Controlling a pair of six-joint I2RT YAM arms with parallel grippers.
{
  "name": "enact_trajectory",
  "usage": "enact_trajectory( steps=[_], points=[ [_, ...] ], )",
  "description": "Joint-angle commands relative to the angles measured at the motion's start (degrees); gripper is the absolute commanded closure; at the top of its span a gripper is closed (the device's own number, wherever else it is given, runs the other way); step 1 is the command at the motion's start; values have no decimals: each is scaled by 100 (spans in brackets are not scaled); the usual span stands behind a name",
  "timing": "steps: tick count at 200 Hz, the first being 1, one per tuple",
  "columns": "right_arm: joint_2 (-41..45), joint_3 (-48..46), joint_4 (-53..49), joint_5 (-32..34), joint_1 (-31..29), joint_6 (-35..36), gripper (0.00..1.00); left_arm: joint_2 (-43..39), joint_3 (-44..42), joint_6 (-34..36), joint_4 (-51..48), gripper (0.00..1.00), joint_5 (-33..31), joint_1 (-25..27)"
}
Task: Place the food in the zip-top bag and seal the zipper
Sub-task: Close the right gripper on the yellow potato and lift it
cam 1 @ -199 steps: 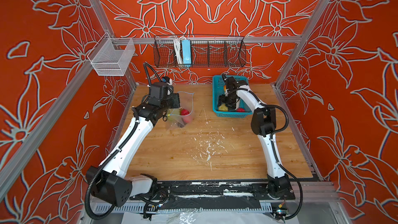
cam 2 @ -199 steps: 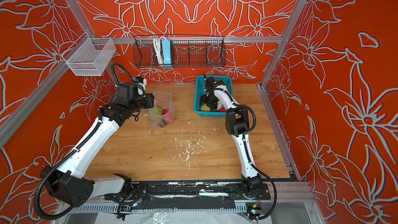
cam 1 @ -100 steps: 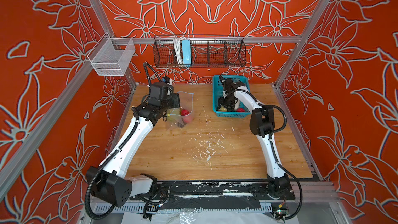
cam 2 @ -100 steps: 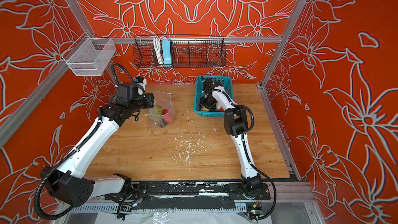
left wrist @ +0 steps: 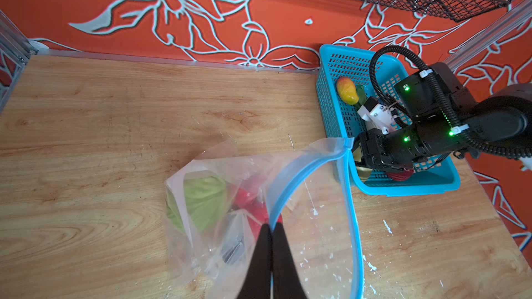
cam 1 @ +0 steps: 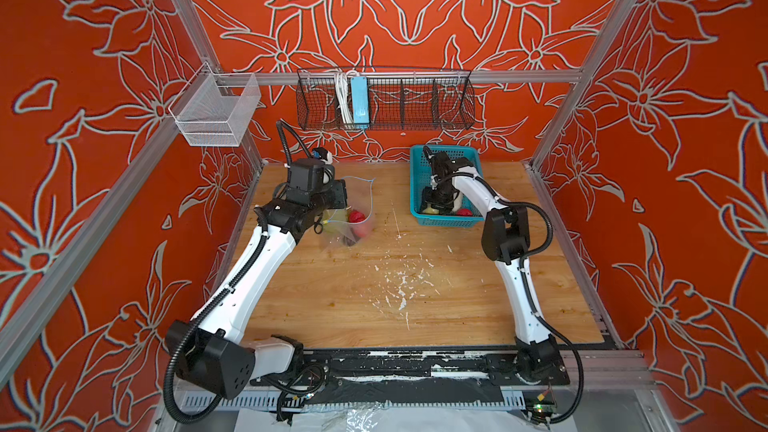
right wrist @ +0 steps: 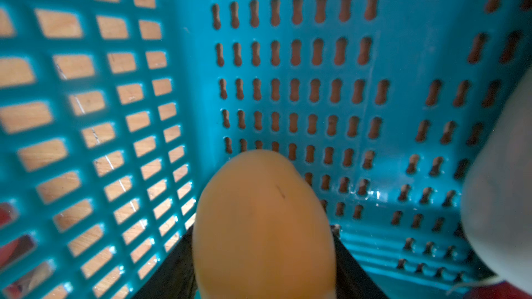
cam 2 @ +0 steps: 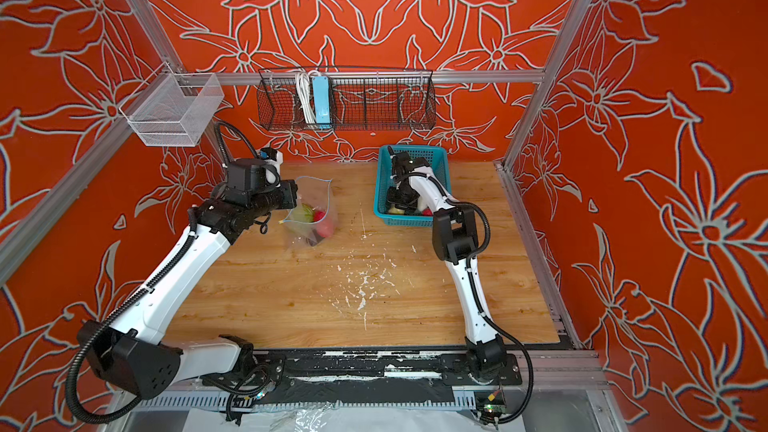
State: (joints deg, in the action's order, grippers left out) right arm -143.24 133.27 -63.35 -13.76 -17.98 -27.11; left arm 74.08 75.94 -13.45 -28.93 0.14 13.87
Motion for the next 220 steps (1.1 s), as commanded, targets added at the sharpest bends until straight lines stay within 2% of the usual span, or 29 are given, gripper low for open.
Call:
enact_trajectory(
  steps=[1, 220],
  points=[
    [285, 85, 16, 58, 33, -158, 52, -121, -84, 39, 98, 100, -5, -25],
    [1011, -155, 204, 5, 243, -380, 56, -156, -97, 5, 133, 100, 56, -25]
  ],
)
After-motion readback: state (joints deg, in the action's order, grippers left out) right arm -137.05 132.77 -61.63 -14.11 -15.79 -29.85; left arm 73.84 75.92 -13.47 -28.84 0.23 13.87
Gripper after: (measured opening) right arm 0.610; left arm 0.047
